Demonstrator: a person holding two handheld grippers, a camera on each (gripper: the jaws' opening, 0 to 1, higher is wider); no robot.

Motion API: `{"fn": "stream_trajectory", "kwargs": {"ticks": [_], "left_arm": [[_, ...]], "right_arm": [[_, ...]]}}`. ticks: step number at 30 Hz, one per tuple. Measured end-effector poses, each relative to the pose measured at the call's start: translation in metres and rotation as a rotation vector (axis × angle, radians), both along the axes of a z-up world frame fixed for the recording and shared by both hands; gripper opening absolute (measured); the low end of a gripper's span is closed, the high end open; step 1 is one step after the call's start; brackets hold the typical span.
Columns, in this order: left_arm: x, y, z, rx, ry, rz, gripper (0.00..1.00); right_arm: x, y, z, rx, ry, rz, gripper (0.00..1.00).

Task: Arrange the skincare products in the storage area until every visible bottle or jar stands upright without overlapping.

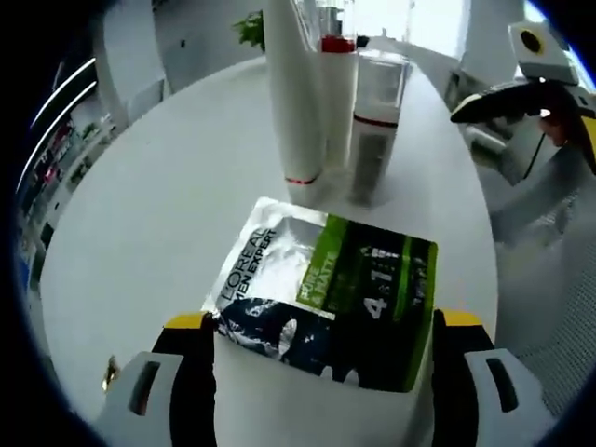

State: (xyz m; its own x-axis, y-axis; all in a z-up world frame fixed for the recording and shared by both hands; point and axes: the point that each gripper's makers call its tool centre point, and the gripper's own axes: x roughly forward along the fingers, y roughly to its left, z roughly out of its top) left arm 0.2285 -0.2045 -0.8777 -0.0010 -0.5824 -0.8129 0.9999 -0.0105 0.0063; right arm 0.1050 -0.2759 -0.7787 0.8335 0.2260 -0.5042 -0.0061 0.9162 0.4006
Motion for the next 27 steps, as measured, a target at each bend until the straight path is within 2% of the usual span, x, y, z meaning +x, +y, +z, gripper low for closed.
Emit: {"fn": "stream_trajectory", "kwargs": {"ticks": [7,15,20,27], "left_arm": [[-0.001,0.011,0.010,-0.014,-0.002,0.037,0.96],[-0.011,0.036,0.019,-0.038,0.017,0.116,0.97],[-0.018,0.057,0.024,-0.055,0.041,0.179,0.97],[-0.019,0.093,0.038,-0.093,0.067,0.293,0.97]], "right_arm": [[0.005,0.005,0.009,-0.026,-0.023,0.025,0.97],[0.011,0.020,0.017,-0.033,-0.051,0.052,0.96],[0.011,0.028,0.016,-0.056,-0.044,0.080,0.96],[0.009,0.034,0.007,-0.043,-0.021,0.091,0.96]]}}
